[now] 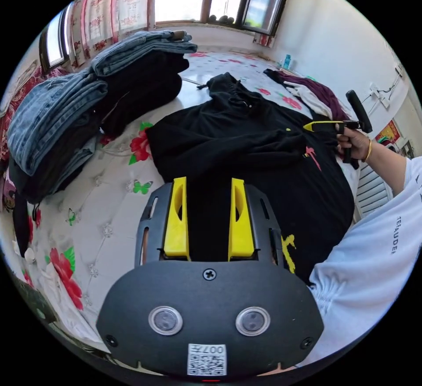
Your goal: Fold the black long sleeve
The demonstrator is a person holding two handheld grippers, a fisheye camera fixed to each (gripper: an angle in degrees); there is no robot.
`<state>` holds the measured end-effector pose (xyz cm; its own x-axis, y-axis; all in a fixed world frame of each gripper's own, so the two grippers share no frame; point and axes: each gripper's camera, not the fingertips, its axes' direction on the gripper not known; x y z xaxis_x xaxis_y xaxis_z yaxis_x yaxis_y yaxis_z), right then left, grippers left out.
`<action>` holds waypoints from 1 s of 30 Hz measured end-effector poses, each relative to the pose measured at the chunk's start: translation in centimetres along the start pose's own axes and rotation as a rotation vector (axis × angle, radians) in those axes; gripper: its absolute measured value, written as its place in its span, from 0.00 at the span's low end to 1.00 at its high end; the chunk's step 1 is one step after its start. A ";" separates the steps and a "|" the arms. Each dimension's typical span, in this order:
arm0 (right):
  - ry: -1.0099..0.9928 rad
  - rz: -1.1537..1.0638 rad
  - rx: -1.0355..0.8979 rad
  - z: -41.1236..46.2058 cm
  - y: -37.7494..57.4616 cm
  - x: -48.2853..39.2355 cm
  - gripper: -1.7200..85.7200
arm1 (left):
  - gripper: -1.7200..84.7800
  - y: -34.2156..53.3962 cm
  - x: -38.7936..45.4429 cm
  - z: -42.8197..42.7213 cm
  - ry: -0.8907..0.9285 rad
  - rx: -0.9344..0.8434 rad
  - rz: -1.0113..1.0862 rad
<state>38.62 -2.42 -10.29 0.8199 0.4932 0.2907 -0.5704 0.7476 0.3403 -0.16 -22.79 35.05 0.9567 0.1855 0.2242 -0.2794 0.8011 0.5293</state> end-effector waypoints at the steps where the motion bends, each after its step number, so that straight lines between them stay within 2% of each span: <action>1: -0.043 0.020 -0.061 1.6 -1.3 0.5 0.10 | 0.18 -0.4 0.1 1.0 -0.011 -0.017 0.000; 4: -0.173 0.015 -0.275 5.5 -3.4 0.4 0.07 | 0.17 -1.3 1.2 6.5 -0.059 -0.118 0.003; 5: -0.155 -0.025 -0.263 4.5 -4.2 -0.2 0.06 | 0.17 -1.5 1.8 8.1 -0.084 -0.155 0.000; 6: -0.147 -0.054 -0.208 3.0 -4.5 -0.5 0.05 | 0.16 -1.5 2.5 9.1 -0.118 -0.156 0.005; 8: -0.207 -0.219 0.095 -6.2 -4.8 -2.2 0.04 | 0.14 -1.6 3.8 10.0 -0.171 -0.159 0.015; 9: -0.205 -0.282 0.172 -8.9 -4.4 -2.9 0.04 | 0.13 -1.7 4.8 10.3 -0.199 -0.153 0.035; 11: -0.070 -0.511 0.421 -18.0 -1.1 -5.0 0.03 | 0.14 -1.9 6.6 10.5 -0.189 -0.129 0.078; 13: 0.055 -0.591 0.459 -21.7 1.5 -4.9 0.04 | 0.15 -2.1 8.1 10.3 -0.116 -0.074 0.098; 15: 0.136 -0.555 0.412 -22.4 3.4 -3.0 0.04 | 0.16 -2.2 9.9 10.9 -0.024 -0.036 0.123; 18: 0.182 -0.312 0.200 -17.5 5.8 4.1 0.05 | 0.15 -2.0 11.5 14.5 -0.038 -0.107 0.191; 20: 0.175 -0.081 -0.041 -11.9 8.2 10.5 0.05 | 0.15 -1.6 11.6 17.1 -0.061 -0.182 0.217; 22: 0.185 0.022 -0.092 -10.5 10.1 13.0 0.06 | 0.15 -1.4 11.1 18.3 -0.058 -0.215 0.219; 25: 0.128 0.084 0.032 -12.8 11.9 13.7 0.06 | 0.16 -1.2 9.6 17.6 -0.045 -0.195 0.192; 30: 0.020 0.054 0.294 -16.1 12.1 12.6 0.07 | 0.14 -1.5 8.4 15.9 -0.008 -0.070 0.128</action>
<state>42.83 20.03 -16.85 0.7872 0.5396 0.2986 -0.6005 0.5603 0.5705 7.00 -31.42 49.13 0.9130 0.2845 0.2924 -0.3923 0.8089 0.4379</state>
